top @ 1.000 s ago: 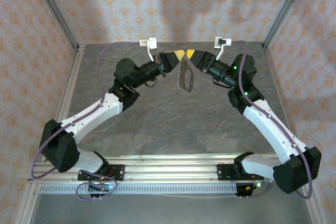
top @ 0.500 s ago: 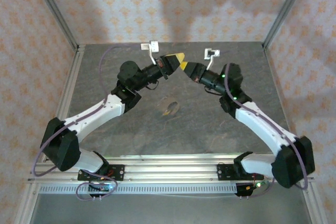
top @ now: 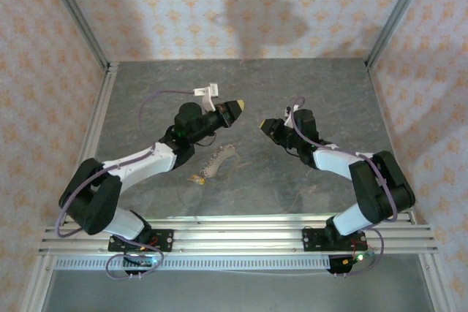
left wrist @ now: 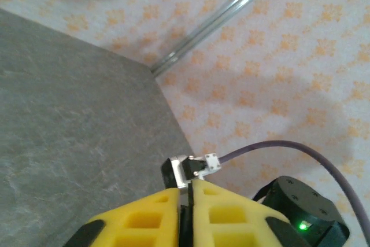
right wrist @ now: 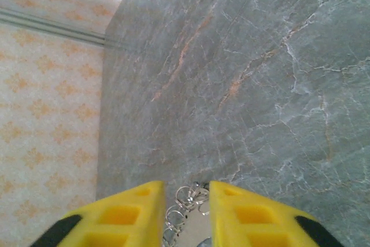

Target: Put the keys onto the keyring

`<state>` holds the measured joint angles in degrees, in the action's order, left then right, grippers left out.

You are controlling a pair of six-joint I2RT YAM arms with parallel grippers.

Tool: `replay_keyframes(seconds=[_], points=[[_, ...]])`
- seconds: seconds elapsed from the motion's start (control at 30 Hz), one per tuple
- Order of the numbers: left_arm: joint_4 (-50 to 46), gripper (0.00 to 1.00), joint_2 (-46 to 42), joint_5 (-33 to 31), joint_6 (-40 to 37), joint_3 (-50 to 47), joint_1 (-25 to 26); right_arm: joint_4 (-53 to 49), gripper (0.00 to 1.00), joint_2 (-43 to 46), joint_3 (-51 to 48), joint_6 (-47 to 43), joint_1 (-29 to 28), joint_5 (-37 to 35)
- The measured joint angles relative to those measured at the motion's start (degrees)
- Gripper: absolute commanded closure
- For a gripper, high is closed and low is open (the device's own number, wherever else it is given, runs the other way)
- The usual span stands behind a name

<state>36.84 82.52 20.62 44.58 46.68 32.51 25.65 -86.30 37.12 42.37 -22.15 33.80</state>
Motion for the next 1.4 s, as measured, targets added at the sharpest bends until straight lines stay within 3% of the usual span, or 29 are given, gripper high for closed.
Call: replay_keyframes(seconds=[0.03,0.37,0.6,0.8,1.03,1.17,1.4], points=[[-1.20,0.57,-1.09,-1.31,-0.07,-0.59,-0.04,-0.83,0.64,0.00,0.35,-0.59,-0.66,-0.28],[-22.29,0.22,-12.44,-10.84,0.26,-5.86,-1.95,-11.39,0.53,2.62,1.25,-3.93,-12.59,-5.97],[-34.64,0.18,-20.09,-14.69,0.94,-9.94,-3.23,-16.55,0.55,2.01,3.91,-4.26,-21.66,-9.86],[-38.97,0.14,-23.50,-16.46,1.49,-13.09,-5.33,-16.79,0.58,-5.99,11.50,-4.79,-26.27,-10.01],[-41.16,0.14,-22.43,-16.35,0.66,-11.02,-7.08,-15.76,0.65,-17.73,15.52,-3.32,-26.53,-10.32],[-41.92,0.14,-21.62,-15.52,-0.13,-8.87,-7.17,-14.45,0.67,-19.41,16.09,-2.25,-25.24,-10.34],[-42.01,0.14,-19.76,-14.05,-1.18,-7.91,-7.17,-11.89,0.71,-21.64,17.07,-1.01,-16.15,-9.66]])
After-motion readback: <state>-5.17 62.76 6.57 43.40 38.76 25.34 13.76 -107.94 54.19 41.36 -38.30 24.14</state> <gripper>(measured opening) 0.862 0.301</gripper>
